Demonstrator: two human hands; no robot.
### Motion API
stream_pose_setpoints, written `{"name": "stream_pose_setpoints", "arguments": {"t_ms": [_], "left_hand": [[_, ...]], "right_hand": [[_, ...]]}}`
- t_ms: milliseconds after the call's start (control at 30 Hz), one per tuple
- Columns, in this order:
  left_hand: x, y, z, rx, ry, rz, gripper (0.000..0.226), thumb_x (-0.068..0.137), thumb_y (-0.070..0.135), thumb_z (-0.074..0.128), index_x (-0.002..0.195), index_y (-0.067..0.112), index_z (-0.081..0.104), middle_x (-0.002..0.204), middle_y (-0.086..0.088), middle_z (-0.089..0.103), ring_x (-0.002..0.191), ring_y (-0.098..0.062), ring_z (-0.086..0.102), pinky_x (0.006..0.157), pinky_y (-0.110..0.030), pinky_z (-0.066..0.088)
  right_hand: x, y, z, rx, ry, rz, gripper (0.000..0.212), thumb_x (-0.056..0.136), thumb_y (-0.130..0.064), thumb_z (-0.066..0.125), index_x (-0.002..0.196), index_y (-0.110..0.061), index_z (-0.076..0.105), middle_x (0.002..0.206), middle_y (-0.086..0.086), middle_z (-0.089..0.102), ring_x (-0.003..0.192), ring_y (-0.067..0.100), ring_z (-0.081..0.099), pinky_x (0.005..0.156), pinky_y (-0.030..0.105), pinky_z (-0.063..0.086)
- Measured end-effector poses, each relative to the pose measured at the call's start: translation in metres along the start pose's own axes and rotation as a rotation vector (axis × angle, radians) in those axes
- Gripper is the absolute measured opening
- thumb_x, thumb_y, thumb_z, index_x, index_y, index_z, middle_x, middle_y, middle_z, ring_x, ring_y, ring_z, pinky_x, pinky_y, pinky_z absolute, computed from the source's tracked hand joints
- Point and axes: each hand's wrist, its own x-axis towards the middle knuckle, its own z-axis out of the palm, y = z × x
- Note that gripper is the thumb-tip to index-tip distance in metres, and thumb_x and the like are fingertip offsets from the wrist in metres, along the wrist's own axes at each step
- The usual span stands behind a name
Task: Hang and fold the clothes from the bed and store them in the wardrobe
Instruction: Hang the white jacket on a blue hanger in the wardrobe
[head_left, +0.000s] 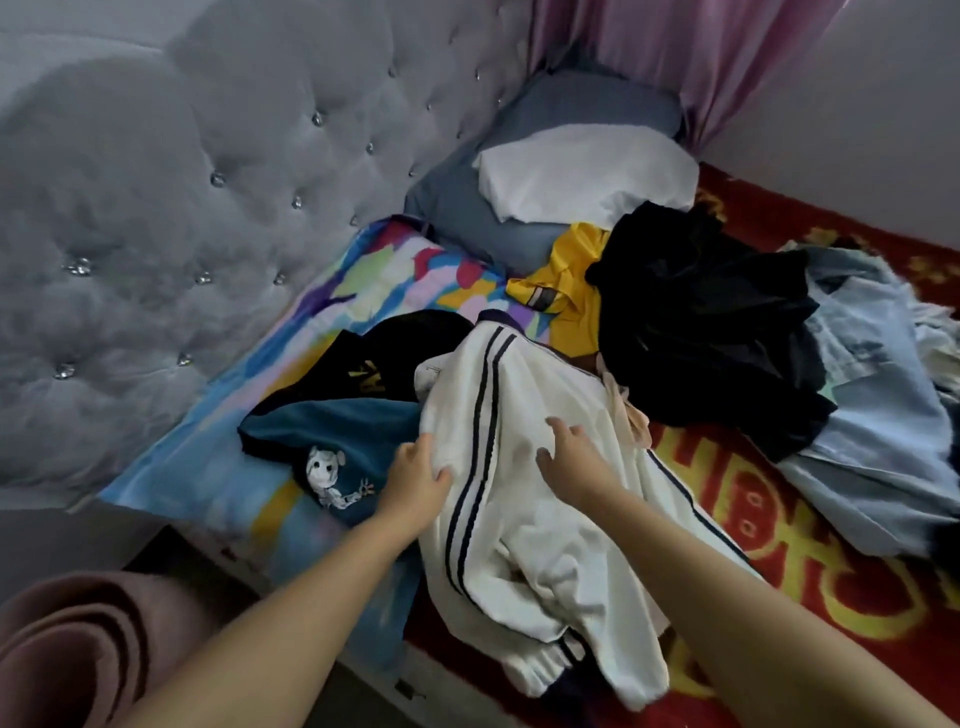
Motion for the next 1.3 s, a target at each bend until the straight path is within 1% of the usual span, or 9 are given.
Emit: {"name": "stream_pose_setpoints", "arguments": {"t_ms": [267, 400, 533, 667, 800, 900, 1000, 1133, 1300], "left_hand": [[0.061, -0.022, 0.047, -0.257, -0.006, -0.279, 0.095, 0.089, 0.029, 0.064, 0.152, 0.024, -0.006, 0.154, -0.007, 0.028, 0.133, -0.028, 0.039, 0.097, -0.033, 0.04], [0.061, -0.024, 0.048, -0.221, -0.065, -0.224, 0.074, 0.091, 0.012, 0.05, 0.15, 0.035, 0.013, 0.132, -0.005, 0.053, 0.095, -0.017, 0.053, 0.066, -0.02, 0.043], [0.019, 0.003, 0.038, -0.184, -0.089, -0.046, 0.052, 0.091, 0.016, 0.047, 0.141, 0.03, 0.038, 0.113, -0.003, 0.062, 0.096, -0.022, 0.061, 0.08, -0.033, 0.051], [-0.032, 0.037, 0.033, 0.081, -0.218, 0.277, 0.031, 0.09, 0.015, 0.045, 0.12, 0.014, 0.054, 0.114, -0.008, 0.058, 0.101, -0.03, 0.057, 0.08, -0.036, 0.048], [-0.077, 0.065, 0.02, 0.178, -0.35, 0.511, 0.04, 0.094, 0.025, 0.046, 0.133, 0.019, 0.045, 0.126, -0.005, 0.052, 0.112, -0.024, 0.049, 0.083, -0.029, 0.04], [-0.11, 0.069, -0.001, 0.103, -0.467, 0.582, 0.048, 0.095, 0.041, 0.05, 0.14, 0.025, 0.041, 0.134, 0.003, 0.049, 0.119, -0.012, 0.048, 0.099, -0.026, 0.039], [-0.149, 0.065, -0.032, -0.14, -0.155, 0.671, 0.022, 0.097, 0.019, 0.05, 0.111, 0.011, 0.065, 0.103, 0.002, 0.062, 0.096, -0.008, 0.058, 0.085, -0.027, 0.047], [-0.185, 0.059, -0.081, -0.416, 0.392, 0.633, 0.021, 0.096, 0.006, 0.043, 0.091, 0.022, 0.055, 0.079, 0.012, 0.055, 0.07, -0.004, 0.053, 0.066, -0.021, 0.041], [-0.247, 0.065, -0.111, -0.359, 0.171, 0.707, 0.043, 0.09, -0.003, 0.052, 0.127, 0.018, 0.047, 0.113, 0.003, 0.055, 0.108, -0.014, 0.052, 0.086, -0.02, 0.042]], "right_hand": [[0.088, -0.02, 0.046, 0.372, -0.04, 0.123, 0.07, 0.094, -0.029, 0.056, 0.148, -0.014, 0.015, 0.146, 0.015, 0.028, 0.132, 0.033, 0.037, 0.102, 0.041, 0.037], [0.091, -0.01, 0.057, 0.346, -0.119, 0.135, 0.056, 0.095, -0.015, 0.046, 0.147, -0.01, 0.026, 0.138, 0.015, 0.047, 0.123, 0.033, 0.048, 0.096, 0.035, 0.041], [0.081, -0.012, 0.036, 0.636, -0.137, 0.203, 0.025, 0.094, -0.019, 0.045, 0.113, -0.016, 0.061, 0.102, 0.0, 0.064, 0.105, 0.028, 0.058, 0.08, 0.029, 0.045], [0.054, -0.028, 0.004, 0.991, -0.317, 0.293, 0.081, 0.084, -0.066, 0.053, 0.147, -0.021, 0.029, 0.143, -0.006, 0.041, 0.132, 0.023, 0.042, 0.109, 0.039, 0.037], [0.01, -0.027, -0.02, 0.895, -0.077, 0.203, 0.018, 0.089, -0.016, 0.056, 0.106, -0.014, 0.057, 0.101, 0.014, 0.067, 0.084, 0.024, 0.063, 0.074, 0.034, 0.054], [-0.042, -0.022, -0.051, 0.898, 0.031, 0.112, 0.022, 0.088, -0.009, 0.049, 0.096, -0.021, 0.065, 0.074, -0.007, 0.07, 0.068, 0.008, 0.065, 0.056, 0.021, 0.05], [-0.113, -0.021, -0.091, 0.865, -0.029, 0.015, 0.016, 0.074, -0.013, 0.057, 0.073, -0.021, 0.071, 0.062, -0.005, 0.067, 0.058, 0.01, 0.062, 0.055, 0.02, 0.049], [-0.21, -0.026, -0.138, 0.86, -0.126, -0.199, 0.035, 0.049, -0.016, 0.059, 0.081, -0.004, 0.068, 0.067, 0.008, 0.062, 0.056, 0.015, 0.057, 0.049, 0.022, 0.045], [-0.316, -0.059, -0.175, 0.878, 0.036, -0.332, 0.009, 0.044, -0.013, 0.059, 0.051, -0.009, 0.055, 0.046, -0.002, 0.047, 0.039, 0.008, 0.041, 0.039, 0.017, 0.033]]}}
